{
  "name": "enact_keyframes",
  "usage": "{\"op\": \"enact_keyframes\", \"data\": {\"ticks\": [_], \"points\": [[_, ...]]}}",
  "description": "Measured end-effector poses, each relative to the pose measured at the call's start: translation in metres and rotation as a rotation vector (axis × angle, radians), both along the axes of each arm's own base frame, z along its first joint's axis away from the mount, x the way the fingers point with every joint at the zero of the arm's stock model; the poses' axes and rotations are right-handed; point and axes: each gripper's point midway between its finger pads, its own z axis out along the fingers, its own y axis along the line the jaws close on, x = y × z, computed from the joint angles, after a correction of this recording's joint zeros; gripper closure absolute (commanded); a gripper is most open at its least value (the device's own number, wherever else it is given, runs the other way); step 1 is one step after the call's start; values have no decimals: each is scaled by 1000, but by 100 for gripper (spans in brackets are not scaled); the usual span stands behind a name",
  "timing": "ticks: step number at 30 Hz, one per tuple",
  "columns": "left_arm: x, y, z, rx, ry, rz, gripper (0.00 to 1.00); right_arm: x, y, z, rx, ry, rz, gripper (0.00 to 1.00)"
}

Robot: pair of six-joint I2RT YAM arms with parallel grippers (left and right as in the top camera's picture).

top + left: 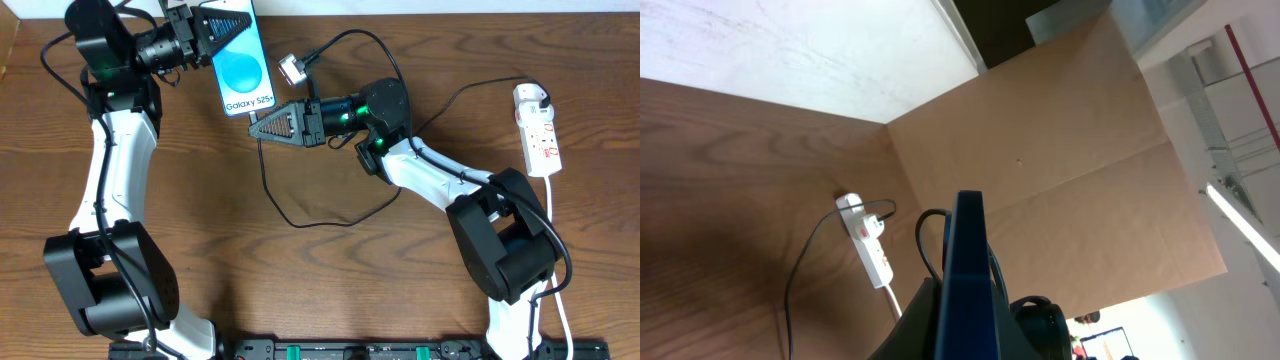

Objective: Plug charger to phone and switch on socket
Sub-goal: 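Open the right gripper and withdraw it from the plugged-in phone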

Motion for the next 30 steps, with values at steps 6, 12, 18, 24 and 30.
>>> {"op": "enact_keyframes", "data": {"ticks": [6,12,18,24,30], "points": [[-1,0,0,0,0,-3,93,0,0,0,1,-3,-1,99],[-6,-4,-1,2,3,-40,93,8,0,2,15,5,-43,24],[-10,-10,-1,4,3,-67,93,15,-3,7,35,-10,-74,1],[-10,-10,-1,4,3,-67,93,12,-5,13,63,-51,-74,1],[-9,-7,-1,3,4,-62,93,22,-14,13,63,-52,-98,1]]}}
